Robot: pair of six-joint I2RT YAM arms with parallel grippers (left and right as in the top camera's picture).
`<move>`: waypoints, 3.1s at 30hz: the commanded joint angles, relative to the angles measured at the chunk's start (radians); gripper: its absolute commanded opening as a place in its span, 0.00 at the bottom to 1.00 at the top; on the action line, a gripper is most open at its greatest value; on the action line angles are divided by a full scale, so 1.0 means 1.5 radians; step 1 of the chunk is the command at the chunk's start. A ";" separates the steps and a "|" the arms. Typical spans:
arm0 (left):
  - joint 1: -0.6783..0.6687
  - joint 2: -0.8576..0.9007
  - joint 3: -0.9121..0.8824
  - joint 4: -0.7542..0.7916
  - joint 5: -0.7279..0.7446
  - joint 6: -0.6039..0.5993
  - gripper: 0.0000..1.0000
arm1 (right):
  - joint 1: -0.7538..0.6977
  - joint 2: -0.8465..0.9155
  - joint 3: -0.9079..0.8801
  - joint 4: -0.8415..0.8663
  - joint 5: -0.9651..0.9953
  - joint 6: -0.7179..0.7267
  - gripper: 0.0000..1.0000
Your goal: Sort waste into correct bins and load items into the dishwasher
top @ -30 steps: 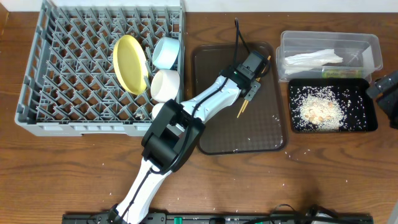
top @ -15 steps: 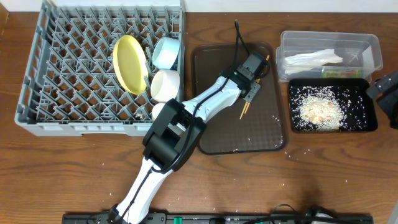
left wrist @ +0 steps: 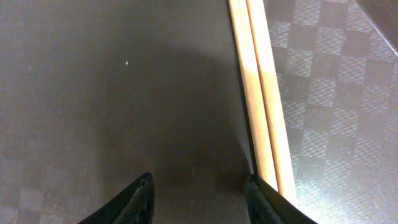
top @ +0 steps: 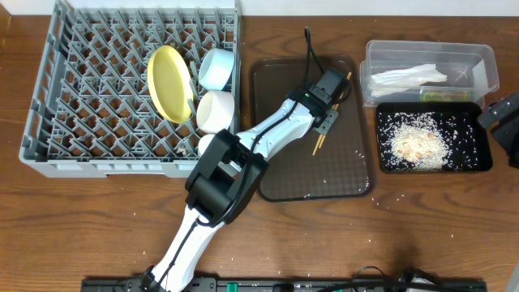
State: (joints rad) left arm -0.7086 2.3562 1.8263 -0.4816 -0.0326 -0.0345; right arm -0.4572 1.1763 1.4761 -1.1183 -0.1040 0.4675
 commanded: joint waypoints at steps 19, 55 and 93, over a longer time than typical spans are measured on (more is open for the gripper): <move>0.000 -0.064 0.006 -0.010 -0.001 -0.033 0.49 | -0.007 0.000 0.002 -0.001 -0.001 0.007 0.99; -0.005 -0.026 0.005 -0.006 0.047 0.022 0.49 | -0.007 0.000 0.002 -0.001 -0.001 0.007 0.99; -0.005 -0.022 -0.078 0.093 0.046 0.023 0.49 | -0.007 0.000 0.002 -0.001 -0.001 0.007 0.99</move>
State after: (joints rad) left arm -0.7162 2.3016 1.7206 -0.3496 0.0277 -0.0177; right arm -0.4572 1.1763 1.4761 -1.1183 -0.1040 0.4671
